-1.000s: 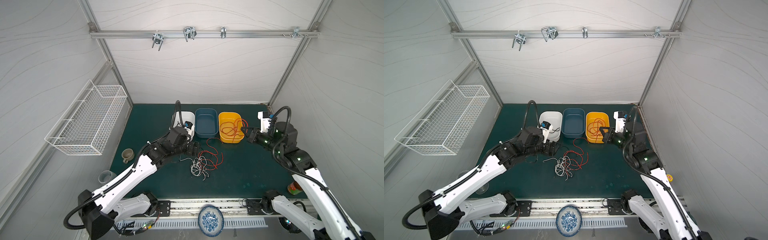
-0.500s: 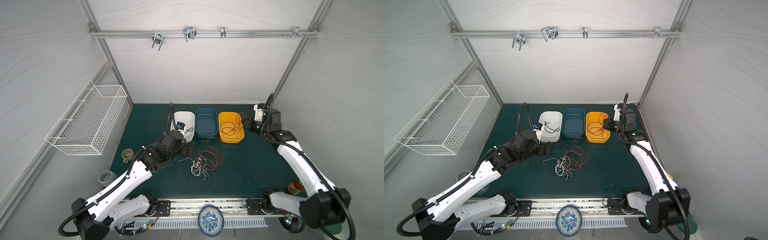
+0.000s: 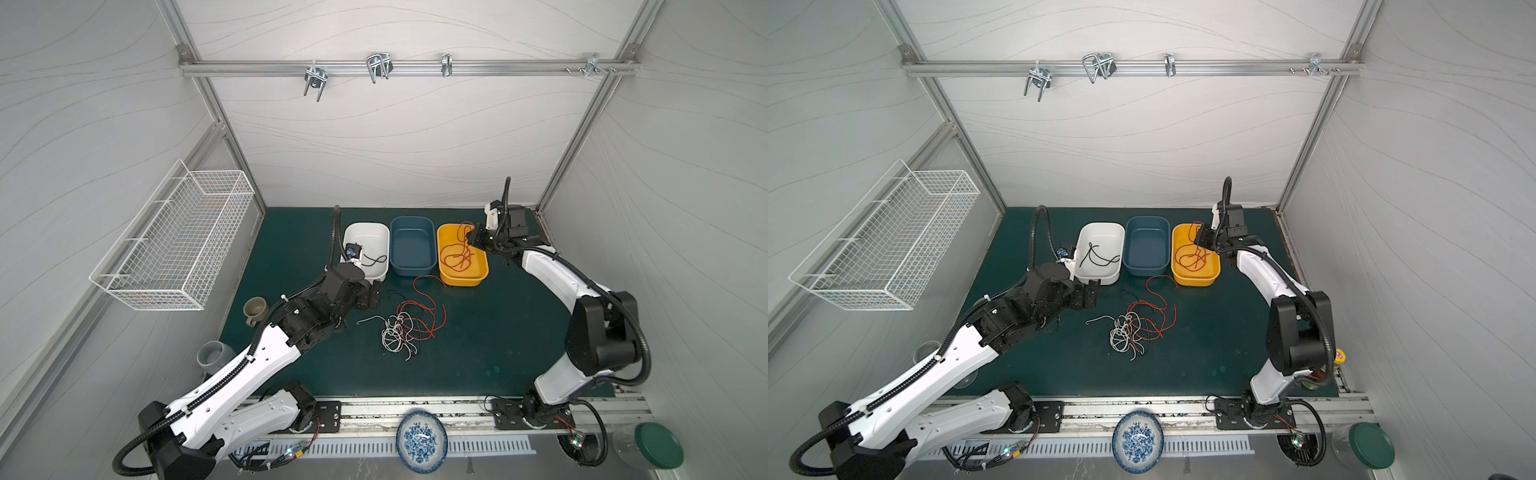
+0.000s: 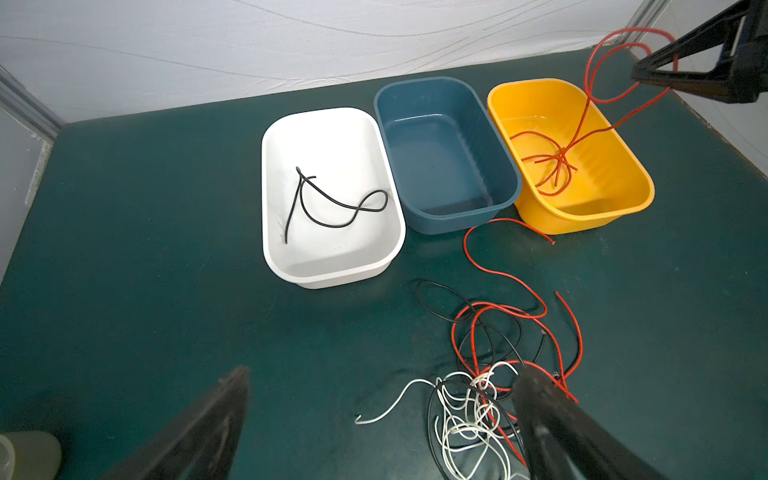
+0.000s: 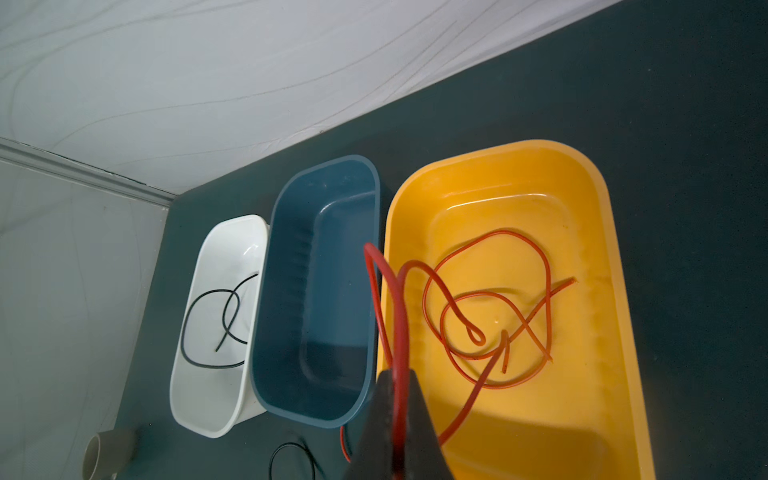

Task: Untangle the cables
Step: 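Lower the red wire into the yellow bin with the right gripper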

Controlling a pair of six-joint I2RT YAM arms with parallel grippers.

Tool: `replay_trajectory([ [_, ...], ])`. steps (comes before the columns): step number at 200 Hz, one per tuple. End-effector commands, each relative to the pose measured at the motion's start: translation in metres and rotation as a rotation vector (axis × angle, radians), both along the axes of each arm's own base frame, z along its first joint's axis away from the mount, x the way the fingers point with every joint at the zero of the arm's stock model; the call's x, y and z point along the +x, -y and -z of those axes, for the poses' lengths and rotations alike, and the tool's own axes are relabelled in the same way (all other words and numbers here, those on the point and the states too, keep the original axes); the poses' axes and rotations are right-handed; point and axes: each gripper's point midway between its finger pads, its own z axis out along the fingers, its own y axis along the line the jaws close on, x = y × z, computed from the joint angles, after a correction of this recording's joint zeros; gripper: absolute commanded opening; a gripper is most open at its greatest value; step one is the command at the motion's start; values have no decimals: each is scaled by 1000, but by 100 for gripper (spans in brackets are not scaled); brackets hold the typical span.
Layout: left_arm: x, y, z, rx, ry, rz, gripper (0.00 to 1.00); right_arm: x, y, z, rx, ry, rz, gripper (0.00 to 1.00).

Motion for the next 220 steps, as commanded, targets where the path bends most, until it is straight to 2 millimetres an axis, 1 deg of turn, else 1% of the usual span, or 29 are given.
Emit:
replay_trajectory([
  [1, 4, -2, -6, -1, 26, -25, 100, 12, -5, 6, 3, 2, -13, 0],
  [64, 5, 1, -3, 6, 12, -20, 100, 13, -9, 57, -16, -107, -29, 1],
  [102, 5, 2, -1, 9, 3, -16, 100, 11, -10, 76, -39, -153, -31, 10],
  [115, 5, 3, -1, 10, 1, -17, 100, 9, -12, 79, -56, -164, -40, 13],
  [149, 6, 3, 0, 8, -4, -16, 100, 1, -16, 92, -120, -187, -48, 17],
  [164, 5, 4, 1, 10, -11, -15, 100, -1, -17, 92, -120, -183, -48, 19],
  [184, 5, 5, 2, 15, -17, -13, 100, -5, -19, 92, -125, -183, -55, 25],
  [205, 5, 6, 2, 16, -19, -11, 100, -7, -17, 93, -137, -189, -54, 28],
  [220, 5, 6, 3, 20, -24, -9, 100, -8, -15, 93, -147, -193, -52, 32],
])
